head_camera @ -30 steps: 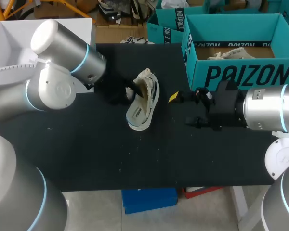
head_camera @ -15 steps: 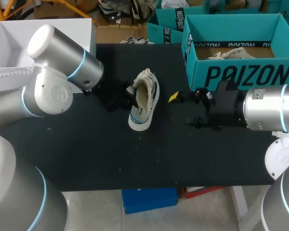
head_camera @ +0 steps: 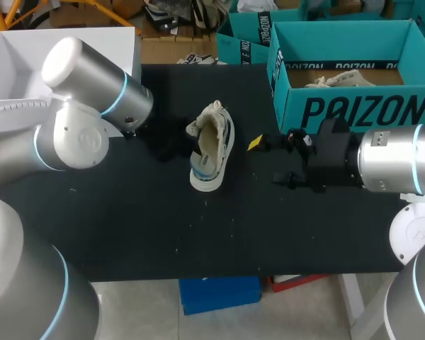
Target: Take the shoe out of the shoebox, open the shoe tongue, remove and reinsert the insole, then place the shoe into the shoebox
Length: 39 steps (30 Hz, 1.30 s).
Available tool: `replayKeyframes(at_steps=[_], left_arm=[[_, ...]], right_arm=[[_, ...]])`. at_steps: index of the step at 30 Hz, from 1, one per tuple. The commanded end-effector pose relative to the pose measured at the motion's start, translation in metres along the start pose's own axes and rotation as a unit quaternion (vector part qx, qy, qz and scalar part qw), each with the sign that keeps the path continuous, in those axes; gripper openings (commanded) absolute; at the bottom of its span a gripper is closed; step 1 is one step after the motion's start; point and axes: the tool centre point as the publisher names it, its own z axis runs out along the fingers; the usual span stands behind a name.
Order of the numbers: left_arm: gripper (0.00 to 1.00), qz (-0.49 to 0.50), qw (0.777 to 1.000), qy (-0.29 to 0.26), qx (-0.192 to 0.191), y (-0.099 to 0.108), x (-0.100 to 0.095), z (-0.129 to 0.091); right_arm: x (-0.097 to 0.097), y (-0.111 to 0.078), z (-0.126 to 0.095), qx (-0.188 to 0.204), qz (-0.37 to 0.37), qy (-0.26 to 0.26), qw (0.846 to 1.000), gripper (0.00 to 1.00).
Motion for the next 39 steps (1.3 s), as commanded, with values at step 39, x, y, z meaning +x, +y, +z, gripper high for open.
replayKeyframes(at_steps=[39], left_arm=[[0.00, -0.008, 0.992, 0.050, -0.114, 0.033, -0.007, 0.011]], right_arm=[[0.000, 0.000, 0.000, 0.000, 0.000, 0.000, 1.000, 1.00]])
